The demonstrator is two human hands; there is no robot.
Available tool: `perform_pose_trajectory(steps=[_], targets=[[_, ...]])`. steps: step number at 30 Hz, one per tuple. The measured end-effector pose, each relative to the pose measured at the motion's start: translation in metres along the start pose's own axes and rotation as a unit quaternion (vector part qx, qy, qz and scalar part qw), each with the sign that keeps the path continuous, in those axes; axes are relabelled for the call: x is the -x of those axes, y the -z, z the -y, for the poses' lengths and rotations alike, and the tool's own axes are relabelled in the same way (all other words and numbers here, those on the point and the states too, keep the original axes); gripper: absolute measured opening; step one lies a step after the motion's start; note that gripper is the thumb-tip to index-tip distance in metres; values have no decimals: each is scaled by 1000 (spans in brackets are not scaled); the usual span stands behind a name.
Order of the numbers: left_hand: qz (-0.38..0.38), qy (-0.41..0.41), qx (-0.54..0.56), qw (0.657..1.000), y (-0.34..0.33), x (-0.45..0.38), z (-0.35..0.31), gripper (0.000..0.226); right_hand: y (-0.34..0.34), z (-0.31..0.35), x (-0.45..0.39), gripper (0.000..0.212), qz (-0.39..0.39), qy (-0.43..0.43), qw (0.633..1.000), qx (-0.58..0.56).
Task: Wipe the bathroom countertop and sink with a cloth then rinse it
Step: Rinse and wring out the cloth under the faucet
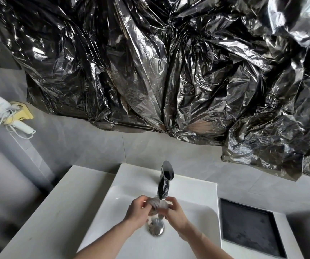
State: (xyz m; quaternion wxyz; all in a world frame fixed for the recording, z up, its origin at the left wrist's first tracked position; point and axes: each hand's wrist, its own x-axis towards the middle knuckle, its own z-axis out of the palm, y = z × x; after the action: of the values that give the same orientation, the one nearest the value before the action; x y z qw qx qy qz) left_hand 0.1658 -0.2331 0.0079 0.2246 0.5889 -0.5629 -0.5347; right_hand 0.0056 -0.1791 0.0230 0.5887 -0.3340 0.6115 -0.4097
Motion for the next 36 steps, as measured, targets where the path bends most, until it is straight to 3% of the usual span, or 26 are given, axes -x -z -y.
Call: perform_pose_trajectory(steps=[4, 6, 8, 10, 12, 16, 19, 22, 26, 29, 32, 36], targets=[[-6, 49, 80, 996, -5, 8, -9, 20, -4, -8, 2, 33, 22, -27, 999, -40], [7, 63, 79, 995, -5, 10, -12, 32, -7, -19, -5, 42, 61, -74, 992, -78], [7, 57, 17, 998, -5, 11, -15, 49, -13, -30, -12, 50, 69, -109, 984, -123], [8, 7, -126, 992, -4, 8, -12, 58, -19, -33, -17, 46, 59, -121, 979, -152], [-4, -41, -253, 967, -3, 8, -9, 52, -22, -29, -18, 36, 42, -113, 981, -155], [-47, -80, -298, 950, 8, 8, -1, 43, -16, -34, -26, 23, -50, -86, 985, -142], [-84, -101, -337, 932, 14, 6, -5, 52, -18, -32, -24, 26, -56, -56, 995, -65], [-87, -83, -305, 945, 16, 6, -14, 51, -21, -32, -27, 26, -66, -53, 995, -51], [-13, -41, -232, 972, 18, 5, -18, 20, -16, -26, -27, 23, -94, -82, 985, -118], [14, -25, -194, 981, 19, 3, -14, 10, -12, -22, -24, 23, -85, -96, 976, -179], [-57, -75, -248, 964, 26, 6, -25, 10, -9, -23, -25, 15, -104, -111, 963, -221], [-88, -224, -256, 936, 28, 18, -73, 48, -11, -19, -25, 20, -89, -142, 955, -247]])
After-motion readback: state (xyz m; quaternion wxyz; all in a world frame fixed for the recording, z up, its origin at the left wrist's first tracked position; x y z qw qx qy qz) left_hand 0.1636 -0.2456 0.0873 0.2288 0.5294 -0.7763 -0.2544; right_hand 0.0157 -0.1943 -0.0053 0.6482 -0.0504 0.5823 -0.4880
